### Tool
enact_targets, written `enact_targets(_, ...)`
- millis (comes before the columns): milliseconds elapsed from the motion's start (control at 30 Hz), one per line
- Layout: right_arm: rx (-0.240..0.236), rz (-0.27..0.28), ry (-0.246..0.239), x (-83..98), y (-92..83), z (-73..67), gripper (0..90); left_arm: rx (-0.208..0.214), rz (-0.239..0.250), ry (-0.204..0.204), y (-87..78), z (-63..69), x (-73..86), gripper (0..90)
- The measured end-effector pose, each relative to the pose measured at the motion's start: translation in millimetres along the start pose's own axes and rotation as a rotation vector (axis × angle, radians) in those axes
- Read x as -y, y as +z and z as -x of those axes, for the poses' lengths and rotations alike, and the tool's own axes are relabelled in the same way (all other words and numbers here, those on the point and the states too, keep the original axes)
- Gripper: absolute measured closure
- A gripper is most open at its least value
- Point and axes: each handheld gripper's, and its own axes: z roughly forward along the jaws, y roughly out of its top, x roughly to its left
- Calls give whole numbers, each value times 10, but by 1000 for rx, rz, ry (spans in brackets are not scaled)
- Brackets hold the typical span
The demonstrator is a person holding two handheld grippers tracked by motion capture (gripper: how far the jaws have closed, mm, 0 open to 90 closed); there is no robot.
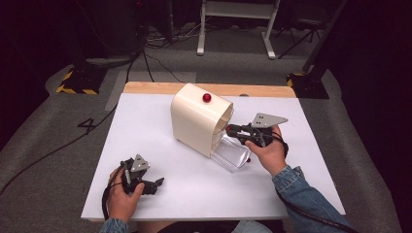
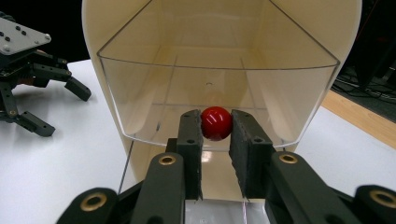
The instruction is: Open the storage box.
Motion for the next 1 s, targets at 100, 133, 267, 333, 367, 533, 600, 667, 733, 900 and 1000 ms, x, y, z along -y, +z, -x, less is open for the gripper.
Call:
enact_targets(100, 1, -1, 3, 7, -19, -7, 748, 1, 0, -1, 0, 0, -1, 108)
enact_targets(133, 1, -1, 3, 8, -30, -9, 748, 1, -1, -1, 0, -1, -1, 108)
enact_targets(267, 6, -1, 4, 11, -119, -15, 749, 1, 0, 0, 0, -1, -1, 108)
enact_targets(333, 8, 0, 4, 16, -166, -11, 749, 0, 0, 0, 0, 0, -1, 108)
enact_targets(367, 7, 2, 7, 20, -194, -12, 749, 1, -1, 0, 0, -1, -1, 108)
enact_targets(533, 13, 5, 9, 50, -335, -32, 749, 2, -1, 0, 0, -2, -2, 108)
enact_targets(600, 15, 5, 10, 65, -391, -36, 749, 2, -2, 1, 0, -3, -2, 108)
enact_targets(667, 16, 3, 10, 79, -442, -37, 749, 2, -2, -1, 0, -3, -2, 108)
enact_targets(733, 20, 3, 12, 91, -486, -40, 749, 3, -2, 0, 0, -4, -2, 107)
enact_targets(900, 23, -1, 12, 130, -572, -52, 749, 3, -2, 0, 0, -4, -2, 107)
enact_targets(1000, 24, -2, 10, 156, -620, -44, 749, 3, -2, 0, 0, -4, -2, 107)
